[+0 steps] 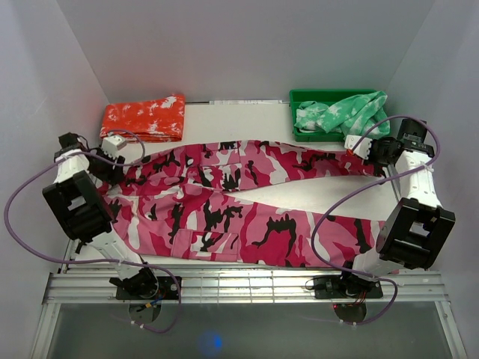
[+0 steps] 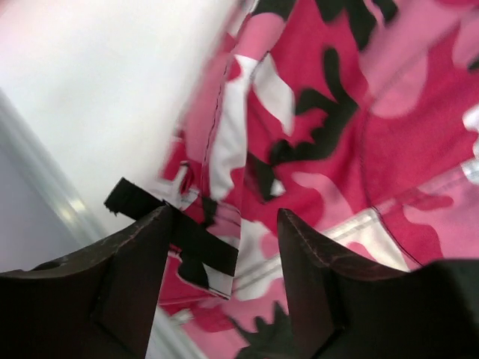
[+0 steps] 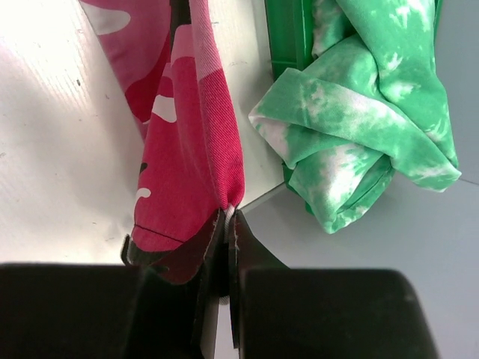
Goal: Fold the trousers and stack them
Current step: Fold the trousers
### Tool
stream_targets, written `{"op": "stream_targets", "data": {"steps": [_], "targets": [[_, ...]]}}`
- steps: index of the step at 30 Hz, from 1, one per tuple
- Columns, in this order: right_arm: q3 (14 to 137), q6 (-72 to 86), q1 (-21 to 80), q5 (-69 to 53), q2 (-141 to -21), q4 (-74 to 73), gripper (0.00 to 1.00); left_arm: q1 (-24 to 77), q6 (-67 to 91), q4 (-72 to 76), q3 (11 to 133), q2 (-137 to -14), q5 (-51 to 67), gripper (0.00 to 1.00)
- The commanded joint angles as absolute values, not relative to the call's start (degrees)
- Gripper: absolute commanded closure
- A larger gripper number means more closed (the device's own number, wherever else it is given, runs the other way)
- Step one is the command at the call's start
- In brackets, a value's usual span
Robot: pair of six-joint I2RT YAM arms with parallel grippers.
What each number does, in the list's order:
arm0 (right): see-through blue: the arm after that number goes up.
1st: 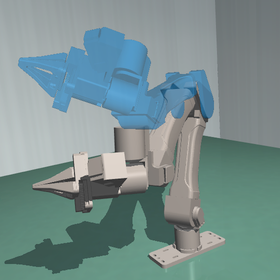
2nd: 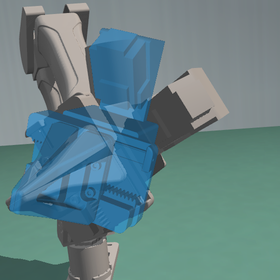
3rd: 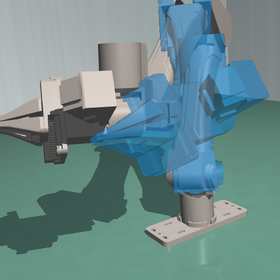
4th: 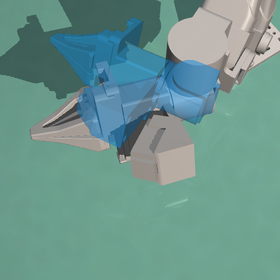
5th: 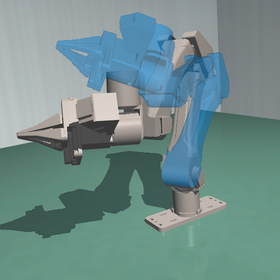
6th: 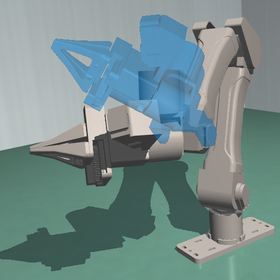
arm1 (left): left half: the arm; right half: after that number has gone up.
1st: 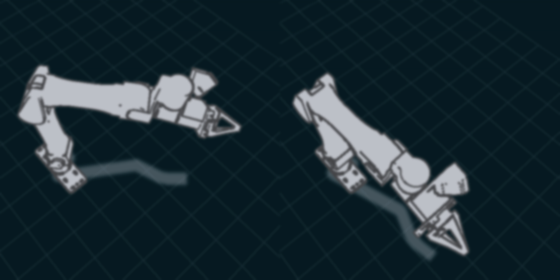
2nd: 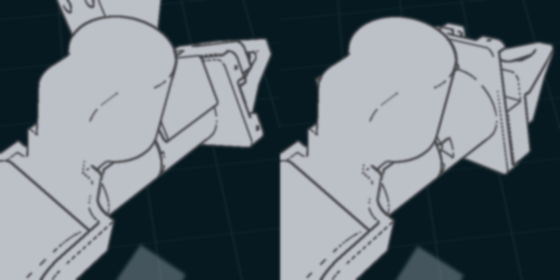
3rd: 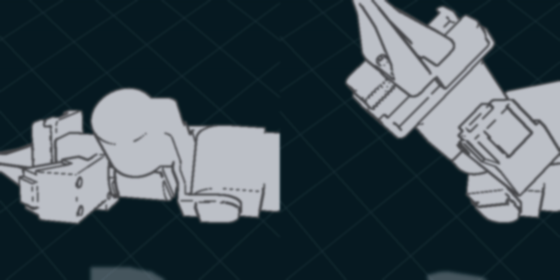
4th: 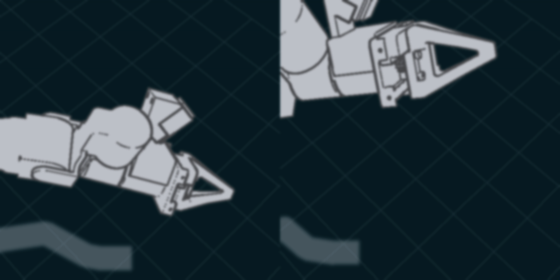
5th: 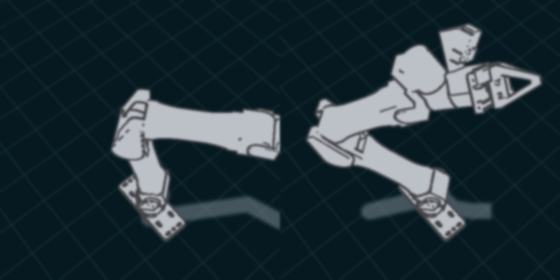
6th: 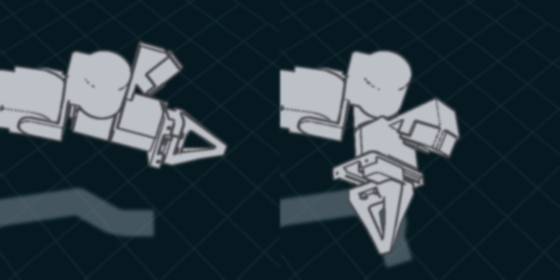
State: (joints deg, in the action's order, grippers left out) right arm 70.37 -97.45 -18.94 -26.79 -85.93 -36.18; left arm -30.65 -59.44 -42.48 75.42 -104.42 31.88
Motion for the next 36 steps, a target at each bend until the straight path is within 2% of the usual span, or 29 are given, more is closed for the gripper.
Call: {"op": "stream_targets", "data": {"steps": [1, 4, 9, 12, 16, 17, 20, 24, 31, 36], "targets": [[69.88, -100.63, -19.07, -26.37, -84.02, -35.77, 0.92, -31.11, -59.51, -46.14, 85.41, -103.44, 35.24, 0.30], [69.52, -101.25, -18.98, -26.98, -84.11, -35.68, 0.92, -30.06, -59.76, -48.95, 91.73, -105.63, 35.86, 0.23], [71.27, -101.25, -18.99, -27.16, -86.04, -36.30, 0.92, -26.03, -62.66, -50.10, 95.27, -109.06, 30.77, 0.21], [71.54, -101.69, -19.16, -26.72, -86.66, -36.30, 0.92, -25.58, -61.09, -50.54, 101.76, -114.15, 29.88, 0.21], [70.93, -103.71, -19.51, -27.24, -86.75, -36.73, 0.92, -25.49, -60.46, -55.79, 118.00, -125.13, 31.11, 0.21], [70.67, -104.41, -19.60, -27.33, -86.57, -36.83, 0.92, -25.31, -61.34, -59.99, 125.17, -127.59, 32.24, 0.22], [68.91, -107.05, -19.95, -27.51, -85.70, -36.65, 0.92, -24.00, -67.74, -66.34, 131.21, -134.37, 31.47, 0.25], [68.99, -106.61, -20.13, -27.95, -85.61, -36.83, 0.92, -23.12, -74.43, -67.15, 126.84, -135.79, 29.97, 0.27], [69.43, -106.26, -20.13, -27.60, -85.87, -36.83, 0.92, -22.85, -75.06, -66.80, 124.80, -137.89, 31.03, 0.28], [70.75, -106.70, -20.21, -27.25, -86.83, -36.91, 0.92, -21.80, -73.83, -63.73, 125.68, -140.27, 28.31, 0.35]]}}
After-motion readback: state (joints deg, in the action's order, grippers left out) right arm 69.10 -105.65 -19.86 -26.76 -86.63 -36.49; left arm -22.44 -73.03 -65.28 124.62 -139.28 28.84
